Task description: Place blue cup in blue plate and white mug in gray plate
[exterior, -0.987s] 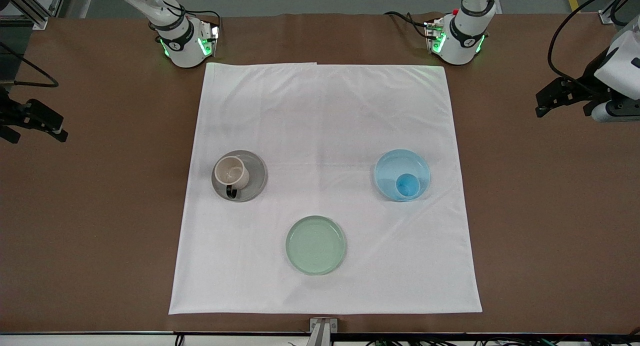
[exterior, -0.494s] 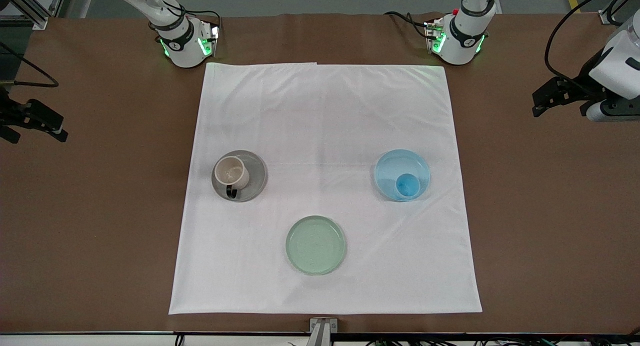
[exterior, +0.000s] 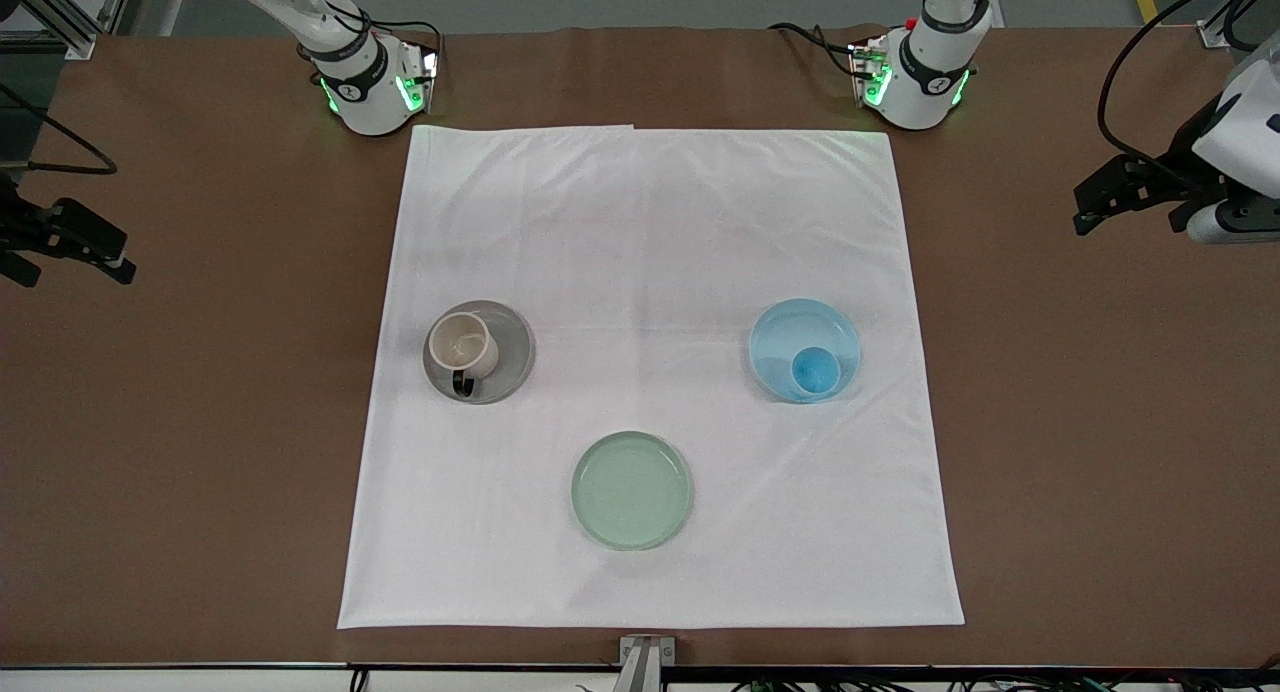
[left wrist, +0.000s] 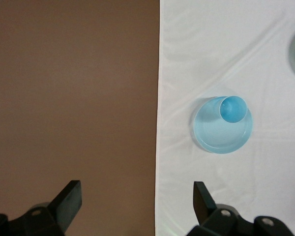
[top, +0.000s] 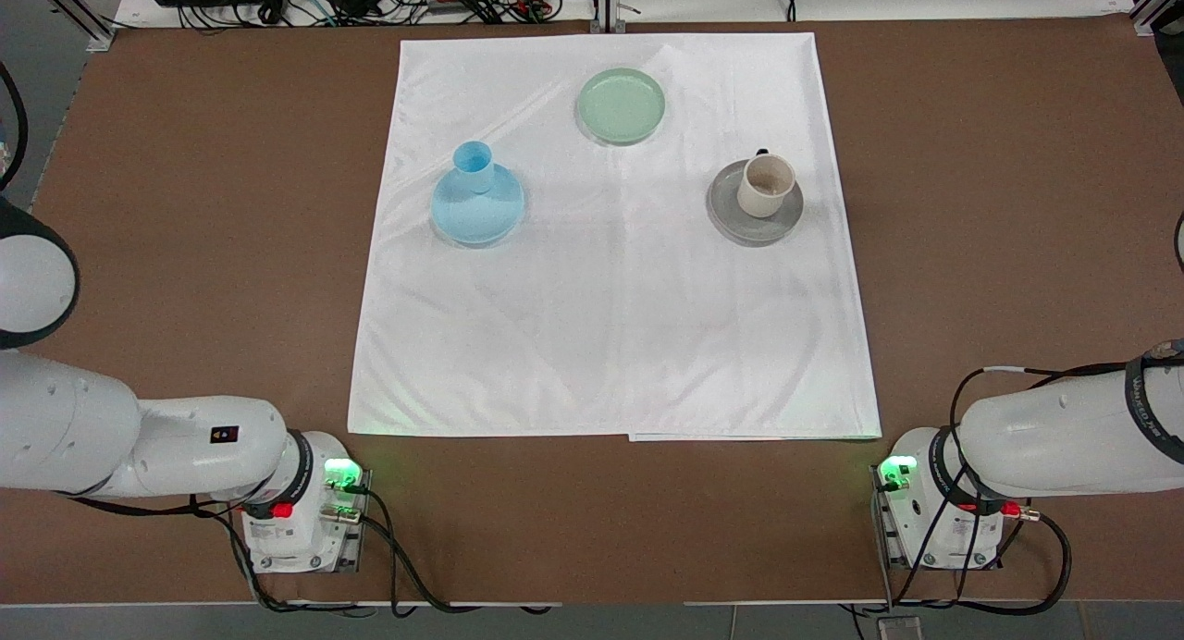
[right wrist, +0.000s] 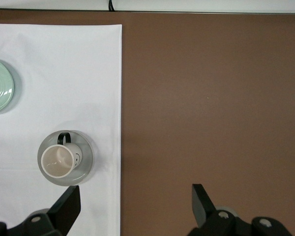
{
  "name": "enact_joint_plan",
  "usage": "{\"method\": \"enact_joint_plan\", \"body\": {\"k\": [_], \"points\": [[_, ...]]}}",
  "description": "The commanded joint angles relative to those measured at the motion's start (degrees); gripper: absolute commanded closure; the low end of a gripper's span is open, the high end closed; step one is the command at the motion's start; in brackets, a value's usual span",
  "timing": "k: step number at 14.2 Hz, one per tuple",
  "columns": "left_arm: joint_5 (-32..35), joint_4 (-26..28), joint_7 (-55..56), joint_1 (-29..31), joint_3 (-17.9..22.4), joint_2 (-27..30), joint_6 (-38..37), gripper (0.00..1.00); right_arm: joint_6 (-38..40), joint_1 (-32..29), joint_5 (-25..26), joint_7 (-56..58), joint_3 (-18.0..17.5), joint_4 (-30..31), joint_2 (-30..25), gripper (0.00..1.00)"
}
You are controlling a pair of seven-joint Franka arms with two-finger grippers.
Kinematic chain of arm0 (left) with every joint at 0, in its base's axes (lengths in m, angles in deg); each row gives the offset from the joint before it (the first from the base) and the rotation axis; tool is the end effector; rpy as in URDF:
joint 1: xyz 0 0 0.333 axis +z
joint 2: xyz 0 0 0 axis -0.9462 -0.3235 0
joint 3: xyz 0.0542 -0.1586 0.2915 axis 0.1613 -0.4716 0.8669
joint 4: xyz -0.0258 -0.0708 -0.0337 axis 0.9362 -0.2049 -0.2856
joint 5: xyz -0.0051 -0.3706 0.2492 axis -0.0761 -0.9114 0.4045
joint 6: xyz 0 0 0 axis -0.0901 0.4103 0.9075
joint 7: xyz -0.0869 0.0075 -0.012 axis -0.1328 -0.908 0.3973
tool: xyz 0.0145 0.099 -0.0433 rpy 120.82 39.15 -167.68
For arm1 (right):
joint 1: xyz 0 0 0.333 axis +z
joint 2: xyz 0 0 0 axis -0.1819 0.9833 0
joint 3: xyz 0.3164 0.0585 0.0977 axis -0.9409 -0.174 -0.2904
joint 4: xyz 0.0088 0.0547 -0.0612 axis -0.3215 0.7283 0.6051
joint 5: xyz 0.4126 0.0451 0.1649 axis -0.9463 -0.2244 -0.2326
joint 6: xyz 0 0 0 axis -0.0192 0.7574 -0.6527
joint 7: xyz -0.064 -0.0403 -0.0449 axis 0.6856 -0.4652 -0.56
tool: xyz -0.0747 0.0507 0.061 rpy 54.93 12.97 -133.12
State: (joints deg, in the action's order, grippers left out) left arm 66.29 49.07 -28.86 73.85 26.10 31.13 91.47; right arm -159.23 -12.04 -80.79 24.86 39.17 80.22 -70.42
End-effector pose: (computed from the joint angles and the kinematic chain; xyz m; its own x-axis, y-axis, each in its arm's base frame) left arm 0.5964 -0.0621 0.6631 0.9999 -0.0003 0.0126 0.0001 -0.9995 -0.0301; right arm 0.6321 -0.0164 0.6694 0.9937 0.0184 0.1109 0.0183 -0.9998 0.0020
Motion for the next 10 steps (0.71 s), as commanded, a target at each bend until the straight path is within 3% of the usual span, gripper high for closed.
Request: {"method": "enact_joint_plan", "body": {"k": [1, 10], "points": [[-0.55, -1.07, -1.15, 0.26, 0.07, -0.44, 0.23, 0.0, 0.7, -0.63, 0.16, -0.28, -0.56, -0.96, 0.38, 0.0], [-1.16, -1.95, -0.62, 0.08, -0.02, -1.41, 0.15, 0.0, 0.61, -0.63, 0.16, -0.28, -0.56, -0.96, 0.38, 0.0]]}}
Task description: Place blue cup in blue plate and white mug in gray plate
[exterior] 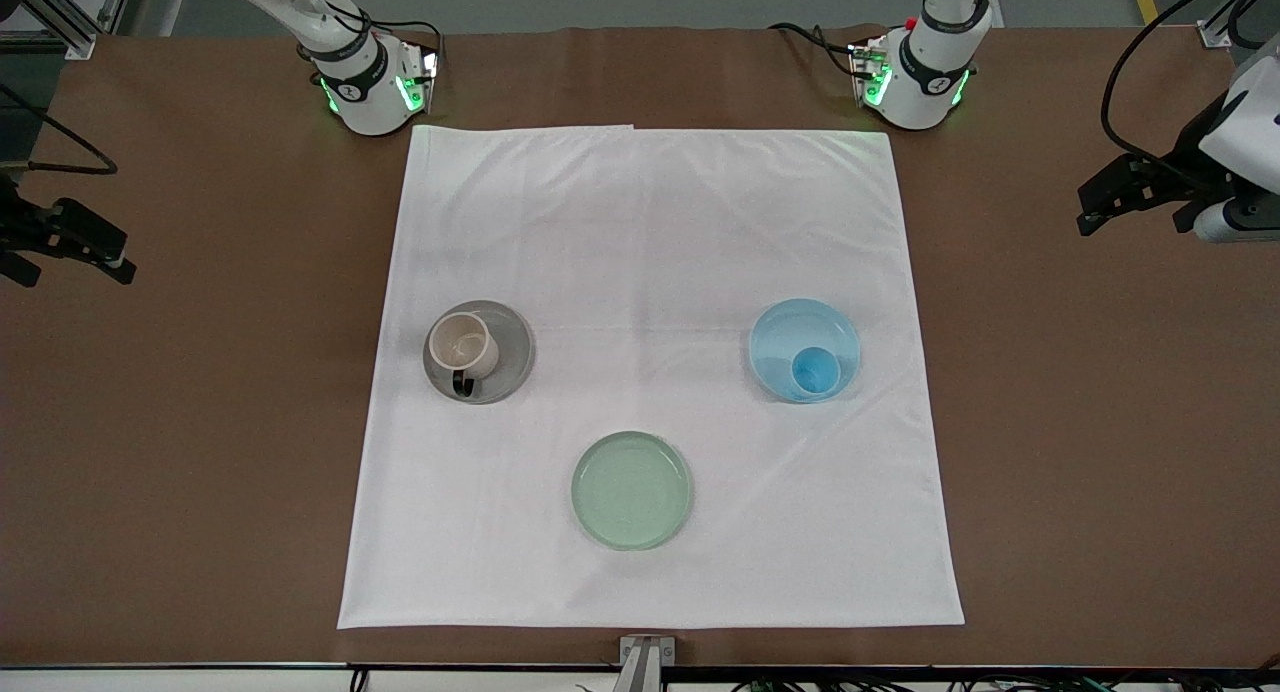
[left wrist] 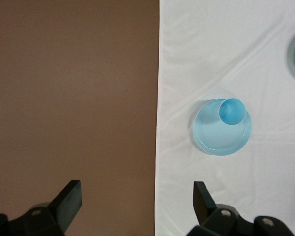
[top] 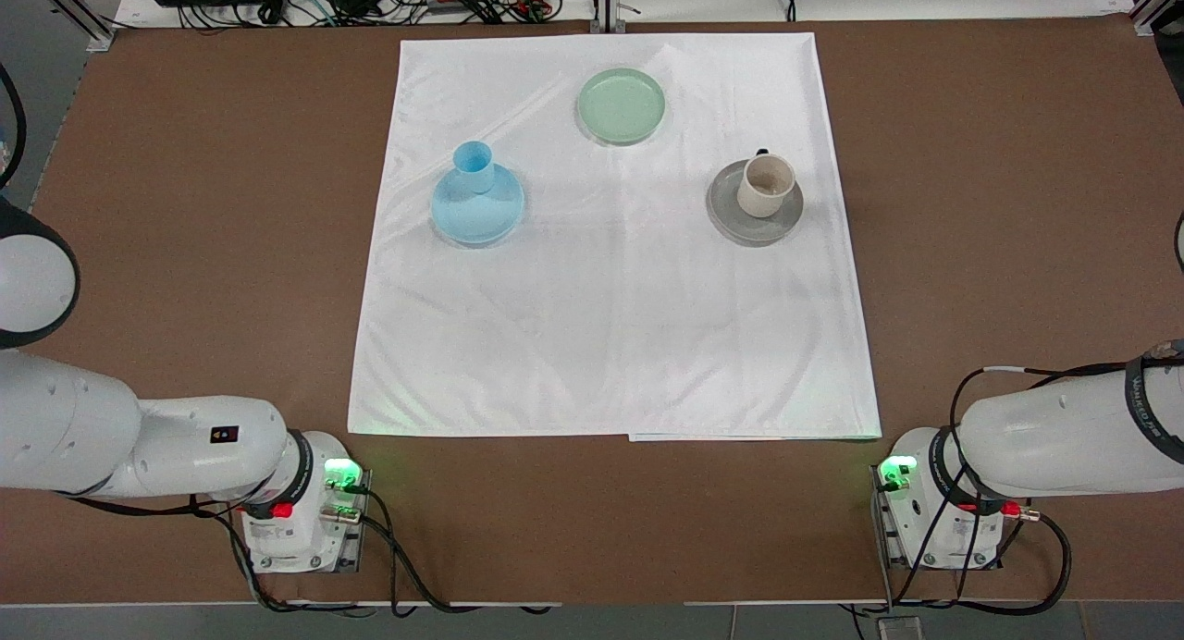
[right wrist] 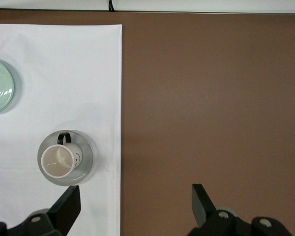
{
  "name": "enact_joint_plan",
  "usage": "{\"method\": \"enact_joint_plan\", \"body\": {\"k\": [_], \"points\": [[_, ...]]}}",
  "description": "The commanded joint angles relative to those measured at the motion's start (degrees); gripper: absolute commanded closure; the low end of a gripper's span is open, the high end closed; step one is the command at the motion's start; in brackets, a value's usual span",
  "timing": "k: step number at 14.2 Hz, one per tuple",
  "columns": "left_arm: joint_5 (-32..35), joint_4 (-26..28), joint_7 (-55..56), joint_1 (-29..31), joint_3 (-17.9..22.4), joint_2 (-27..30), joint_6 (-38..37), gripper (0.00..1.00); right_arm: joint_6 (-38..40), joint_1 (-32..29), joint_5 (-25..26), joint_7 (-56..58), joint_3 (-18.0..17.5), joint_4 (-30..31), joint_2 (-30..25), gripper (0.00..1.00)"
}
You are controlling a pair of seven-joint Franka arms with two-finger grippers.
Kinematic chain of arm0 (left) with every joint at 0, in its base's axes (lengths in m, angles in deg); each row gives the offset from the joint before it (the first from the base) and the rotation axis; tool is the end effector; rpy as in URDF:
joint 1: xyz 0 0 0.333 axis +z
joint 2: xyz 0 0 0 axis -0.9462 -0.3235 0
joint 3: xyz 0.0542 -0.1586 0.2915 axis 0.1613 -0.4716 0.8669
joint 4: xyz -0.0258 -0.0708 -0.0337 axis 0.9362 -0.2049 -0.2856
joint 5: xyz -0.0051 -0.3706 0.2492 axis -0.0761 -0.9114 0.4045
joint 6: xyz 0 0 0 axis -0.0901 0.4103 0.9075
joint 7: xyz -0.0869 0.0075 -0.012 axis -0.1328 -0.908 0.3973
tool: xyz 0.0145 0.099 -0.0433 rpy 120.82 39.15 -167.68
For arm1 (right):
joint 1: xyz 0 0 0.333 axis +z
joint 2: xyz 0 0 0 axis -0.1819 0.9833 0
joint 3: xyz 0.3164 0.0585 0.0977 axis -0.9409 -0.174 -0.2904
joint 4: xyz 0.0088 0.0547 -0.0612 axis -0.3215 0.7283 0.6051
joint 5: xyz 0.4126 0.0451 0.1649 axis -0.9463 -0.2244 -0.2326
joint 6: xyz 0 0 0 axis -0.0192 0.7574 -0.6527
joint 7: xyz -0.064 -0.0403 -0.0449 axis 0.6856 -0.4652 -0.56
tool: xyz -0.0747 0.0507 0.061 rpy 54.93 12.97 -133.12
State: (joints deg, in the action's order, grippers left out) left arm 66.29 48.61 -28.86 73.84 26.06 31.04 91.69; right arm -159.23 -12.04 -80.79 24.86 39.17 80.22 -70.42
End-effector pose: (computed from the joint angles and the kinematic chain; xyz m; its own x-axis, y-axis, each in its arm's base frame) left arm 0.5973 -0.0627 0.6667 0.9997 -0.0013 0.0228 -0.0006 -0.9996 -0.0288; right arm 0.6321 -0.0164 0.6694 0.9937 0.0184 0.1109 0.0183 -0.9998 0.0020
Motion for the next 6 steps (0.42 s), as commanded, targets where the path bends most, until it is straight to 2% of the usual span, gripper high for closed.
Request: {"method": "enact_joint_plan", "body": {"k": [1, 6], "points": [[-1.51, -1.49, -0.54, 0.27, -0.07, -1.58, -0.08, 0.0, 0.61, -0.63, 0.25, -0.28, -0.55, -0.96, 0.38, 0.0], [-2.83, -1.49, 2.88, -0.34, -0.51, -1.32, -1.04, 0.0, 0.61, -0.63, 0.25, -0.28, -0.55, -0.96, 0.38, 0.0]]}}
